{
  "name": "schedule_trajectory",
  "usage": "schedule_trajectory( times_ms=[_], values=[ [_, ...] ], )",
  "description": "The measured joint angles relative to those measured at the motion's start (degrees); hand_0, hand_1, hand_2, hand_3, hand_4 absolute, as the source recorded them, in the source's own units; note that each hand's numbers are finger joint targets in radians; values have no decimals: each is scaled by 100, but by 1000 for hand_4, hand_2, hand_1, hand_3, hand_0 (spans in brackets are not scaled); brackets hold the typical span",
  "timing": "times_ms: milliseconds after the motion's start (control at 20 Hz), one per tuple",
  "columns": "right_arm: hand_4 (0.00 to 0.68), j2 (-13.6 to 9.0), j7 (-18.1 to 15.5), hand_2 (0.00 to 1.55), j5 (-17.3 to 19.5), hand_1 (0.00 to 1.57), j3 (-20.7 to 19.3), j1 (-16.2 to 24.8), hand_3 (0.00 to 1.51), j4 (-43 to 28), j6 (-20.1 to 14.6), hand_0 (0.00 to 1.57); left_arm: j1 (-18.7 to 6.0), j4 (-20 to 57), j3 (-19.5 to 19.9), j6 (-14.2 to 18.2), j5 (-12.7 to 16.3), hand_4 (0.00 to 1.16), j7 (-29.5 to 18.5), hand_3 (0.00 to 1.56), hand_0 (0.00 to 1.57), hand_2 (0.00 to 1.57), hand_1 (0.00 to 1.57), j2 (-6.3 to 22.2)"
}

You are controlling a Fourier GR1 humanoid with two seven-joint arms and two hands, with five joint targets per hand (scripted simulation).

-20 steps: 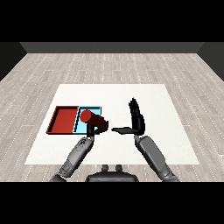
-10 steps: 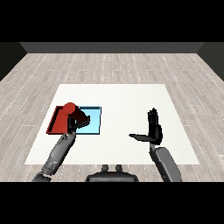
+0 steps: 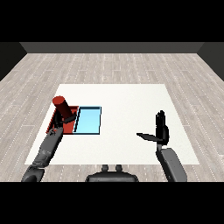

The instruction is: Pick the red can and put it in the red box

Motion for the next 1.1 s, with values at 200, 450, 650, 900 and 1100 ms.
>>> schedule_trajectory(
  times_ms=[200, 450, 650, 900, 1100],
  values=[
    [0, 27, 80, 0, 141, 0, -48, -255, 0, 374, -20, 0, -610, 1277, 189, -71, -179, 1051, -80, 1503, 1571, 1571, 1571, 43],
    [0, 204, -114, 0, 55, 0, -152, -455, 0, 905, 138, 0, -1181, 2673, 307, -17, -373, 812, -112, 737, 738, 732, 738, -65],
    [0, 249, -240, 0, -1, 0, -270, -581, 0, 1214, 228, 0, -1446, 3483, 246, 9, -547, 781, 340, 406, 593, 628, 593, -124],
    [0, 305, -319, 0, -5, 0, -332, -731, 0, 1447, 284, 0, -1434, 4079, 413, 35, -476, 657, 577, 0, 1106, 1049, 1106, -136],
    [0, 383, -423, 0, 4, 0, -373, -817, 0, 1591, 304, 0, -1402, 4319, 575, -217, -359, 0, 715, 0, 0, 0, 0, 14]
  ],
)
